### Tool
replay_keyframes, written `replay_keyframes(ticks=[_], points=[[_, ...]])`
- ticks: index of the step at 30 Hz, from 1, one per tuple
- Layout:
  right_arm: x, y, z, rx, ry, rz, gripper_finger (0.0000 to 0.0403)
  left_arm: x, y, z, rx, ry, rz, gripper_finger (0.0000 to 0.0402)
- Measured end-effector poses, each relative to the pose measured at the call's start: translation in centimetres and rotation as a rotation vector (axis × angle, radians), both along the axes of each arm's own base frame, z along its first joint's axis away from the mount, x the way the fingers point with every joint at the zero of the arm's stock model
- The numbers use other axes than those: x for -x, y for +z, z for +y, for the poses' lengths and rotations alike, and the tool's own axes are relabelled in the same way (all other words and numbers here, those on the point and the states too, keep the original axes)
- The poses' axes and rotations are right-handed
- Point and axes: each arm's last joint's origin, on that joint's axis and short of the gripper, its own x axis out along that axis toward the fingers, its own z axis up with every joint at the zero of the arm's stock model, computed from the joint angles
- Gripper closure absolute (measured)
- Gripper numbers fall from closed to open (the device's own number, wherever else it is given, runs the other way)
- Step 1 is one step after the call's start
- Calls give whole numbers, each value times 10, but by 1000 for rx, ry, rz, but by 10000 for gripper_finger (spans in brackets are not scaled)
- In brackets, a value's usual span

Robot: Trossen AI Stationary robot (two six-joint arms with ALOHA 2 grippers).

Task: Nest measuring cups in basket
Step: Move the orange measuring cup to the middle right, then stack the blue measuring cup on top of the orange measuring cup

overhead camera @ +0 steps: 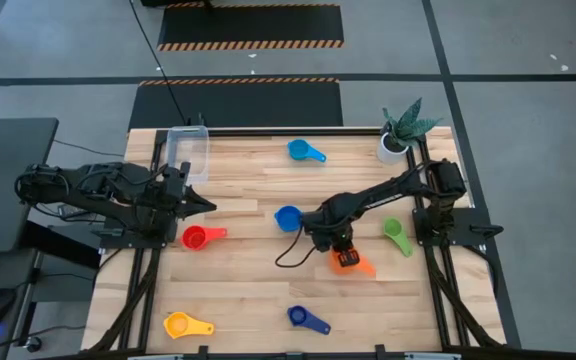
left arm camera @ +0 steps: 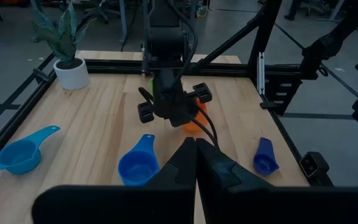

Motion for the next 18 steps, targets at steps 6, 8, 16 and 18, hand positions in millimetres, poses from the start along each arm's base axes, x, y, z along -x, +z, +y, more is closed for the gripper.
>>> replay_keyframes(ticks=[6,8,16,18], points=[[-7,11,-5,21,-2,-28,303,0,0,0,-2,0,5,388],[-10,18,-5,7,-3,-27,289,0,0,0,-2,0,5,388],[-21,63,-8,0,-19,7,272,1,-2,0,-4,-1,21,388],[-25,79,-9,2,-20,-10,273,1,-2,0,-4,-1,21,388]])
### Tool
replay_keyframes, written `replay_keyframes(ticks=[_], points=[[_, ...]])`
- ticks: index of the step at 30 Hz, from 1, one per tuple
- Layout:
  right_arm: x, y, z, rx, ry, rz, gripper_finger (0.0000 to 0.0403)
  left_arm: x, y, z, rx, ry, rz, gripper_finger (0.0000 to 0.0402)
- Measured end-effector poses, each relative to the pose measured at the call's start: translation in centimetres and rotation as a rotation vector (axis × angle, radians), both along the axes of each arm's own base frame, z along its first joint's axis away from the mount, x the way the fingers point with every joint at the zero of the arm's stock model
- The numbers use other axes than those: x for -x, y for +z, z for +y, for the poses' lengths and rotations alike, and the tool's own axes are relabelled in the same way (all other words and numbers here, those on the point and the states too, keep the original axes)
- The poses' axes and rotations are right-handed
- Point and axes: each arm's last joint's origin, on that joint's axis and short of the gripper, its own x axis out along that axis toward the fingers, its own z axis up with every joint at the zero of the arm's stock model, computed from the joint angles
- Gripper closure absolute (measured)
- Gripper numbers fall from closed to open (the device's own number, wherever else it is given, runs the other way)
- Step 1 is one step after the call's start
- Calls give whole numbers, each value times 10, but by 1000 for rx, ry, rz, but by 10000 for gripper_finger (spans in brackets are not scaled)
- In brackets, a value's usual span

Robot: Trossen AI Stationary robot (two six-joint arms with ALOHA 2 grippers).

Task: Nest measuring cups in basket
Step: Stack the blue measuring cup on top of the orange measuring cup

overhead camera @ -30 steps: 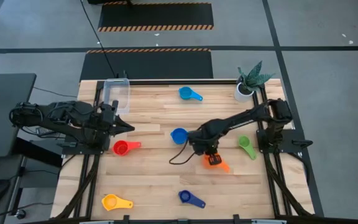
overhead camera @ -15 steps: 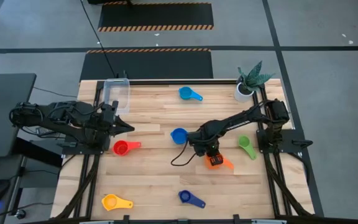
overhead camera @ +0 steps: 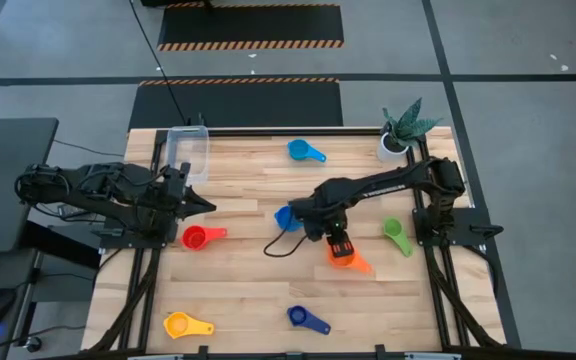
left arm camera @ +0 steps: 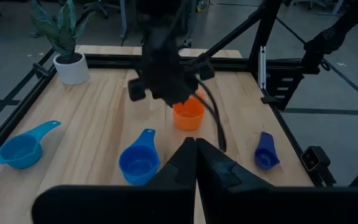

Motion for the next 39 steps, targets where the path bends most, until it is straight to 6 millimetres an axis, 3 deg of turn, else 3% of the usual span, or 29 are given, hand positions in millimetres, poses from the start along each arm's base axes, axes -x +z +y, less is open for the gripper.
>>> replay_keyframes(ticks=[7,12,18,25,32,39], points=[[-13,59,-7,-1,-27,-121,271,0,1,0,5,1,-6,388],[-18,99,-15,25,-67,-239,273,-1,2,0,112,36,-18,388],[-15,132,-20,167,-113,-315,271,-1,4,0,128,38,-38,388],[-10,171,-22,204,-158,-448,273,-1,4,0,48,17,-42,388],[7,219,-18,177,-193,-633,272,-1,0,5,102,148,-10,395],[57,266,-5,77,-194,-844,274,-16,0,12,161,219,166,399]])
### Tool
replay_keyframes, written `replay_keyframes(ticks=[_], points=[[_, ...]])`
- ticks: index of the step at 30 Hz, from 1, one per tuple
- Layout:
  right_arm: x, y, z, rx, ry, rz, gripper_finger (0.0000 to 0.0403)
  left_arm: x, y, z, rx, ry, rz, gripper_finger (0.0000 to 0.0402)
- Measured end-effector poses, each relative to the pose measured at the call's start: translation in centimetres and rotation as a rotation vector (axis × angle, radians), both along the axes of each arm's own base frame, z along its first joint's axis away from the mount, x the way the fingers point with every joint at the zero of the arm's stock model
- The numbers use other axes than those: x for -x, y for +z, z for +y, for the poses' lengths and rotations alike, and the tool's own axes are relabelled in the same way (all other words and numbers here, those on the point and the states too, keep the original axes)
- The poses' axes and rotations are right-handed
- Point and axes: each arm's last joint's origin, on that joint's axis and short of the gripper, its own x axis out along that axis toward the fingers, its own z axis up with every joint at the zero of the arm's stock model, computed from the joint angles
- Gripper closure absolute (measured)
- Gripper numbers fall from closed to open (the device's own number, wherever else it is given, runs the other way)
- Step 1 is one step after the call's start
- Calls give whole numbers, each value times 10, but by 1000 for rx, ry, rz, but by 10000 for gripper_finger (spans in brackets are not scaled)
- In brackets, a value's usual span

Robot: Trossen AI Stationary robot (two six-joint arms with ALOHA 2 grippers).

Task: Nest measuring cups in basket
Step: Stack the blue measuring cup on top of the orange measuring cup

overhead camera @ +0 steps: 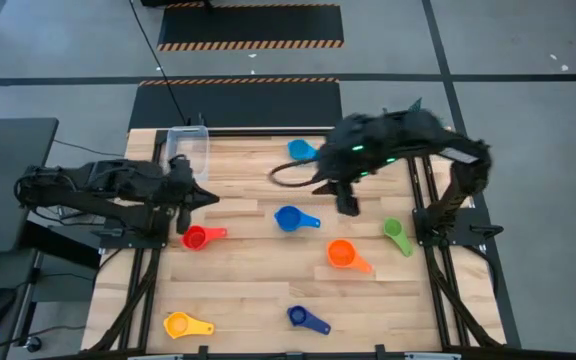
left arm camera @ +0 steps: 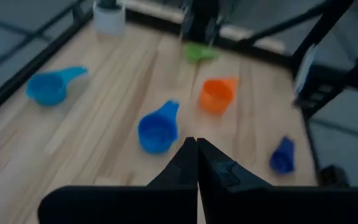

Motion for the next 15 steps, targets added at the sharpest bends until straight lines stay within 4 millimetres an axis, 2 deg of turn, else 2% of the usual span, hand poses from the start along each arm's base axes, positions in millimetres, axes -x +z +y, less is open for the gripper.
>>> replay_keyframes(ticks=[7,12,15], points=[[69,46,12,-14,74,-226,274,-45,19,5,-20,20,206,399],[114,63,17,-30,131,-315,274,-85,31,7,-61,-32,229,382],[138,71,17,-40,160,-364,274,-108,30,10,-55,-34,256,367]])
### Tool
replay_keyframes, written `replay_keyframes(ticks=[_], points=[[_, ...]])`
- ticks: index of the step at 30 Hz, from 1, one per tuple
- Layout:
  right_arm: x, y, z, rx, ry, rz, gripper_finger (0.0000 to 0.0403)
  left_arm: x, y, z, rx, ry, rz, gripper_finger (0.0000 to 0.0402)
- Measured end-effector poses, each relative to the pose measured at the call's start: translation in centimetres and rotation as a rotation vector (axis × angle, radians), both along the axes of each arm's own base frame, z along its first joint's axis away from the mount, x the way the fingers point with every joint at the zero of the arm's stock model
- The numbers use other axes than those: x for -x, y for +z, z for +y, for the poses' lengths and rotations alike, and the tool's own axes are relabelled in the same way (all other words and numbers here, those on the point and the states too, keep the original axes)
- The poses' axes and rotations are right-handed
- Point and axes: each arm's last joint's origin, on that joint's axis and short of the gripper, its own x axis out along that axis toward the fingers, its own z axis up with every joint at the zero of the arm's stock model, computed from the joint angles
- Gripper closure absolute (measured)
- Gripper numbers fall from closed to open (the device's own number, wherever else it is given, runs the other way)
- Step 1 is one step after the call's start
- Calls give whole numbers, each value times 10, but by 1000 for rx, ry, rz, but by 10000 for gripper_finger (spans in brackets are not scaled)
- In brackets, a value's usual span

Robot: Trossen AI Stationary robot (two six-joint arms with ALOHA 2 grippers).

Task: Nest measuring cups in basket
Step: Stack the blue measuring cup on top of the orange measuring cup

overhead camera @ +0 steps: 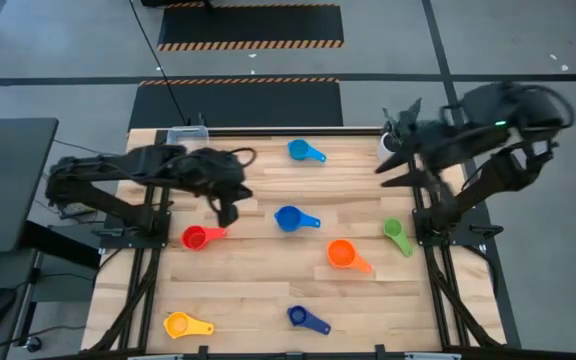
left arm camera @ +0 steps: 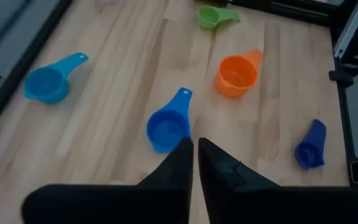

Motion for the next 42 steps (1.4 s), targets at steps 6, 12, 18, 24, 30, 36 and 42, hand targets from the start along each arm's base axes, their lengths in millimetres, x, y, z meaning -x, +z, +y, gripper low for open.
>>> replay_keyframes(ticks=[6,12,18,24,30,36,42], points=[[27,7,-2,-14,28,-51,274,-40,-18,3,76,-6,56,330],[40,7,-5,-15,30,-54,274,-70,-56,2,87,-6,196,294],[44,8,-6,-16,30,-62,274,-98,-98,2,-1,-114,327,283],[45,8,-6,-22,27,-60,274,-123,-143,2,34,-75,428,283],[45,8,-6,-37,21,-53,274,-144,-171,-3,71,-90,403,283],[45,8,-6,-36,21,-50,274,-157,-179,-8,116,-117,329,283],[46,6,-6,-32,21,-32,274,-158,-191,-12,120,-88,375,283]])
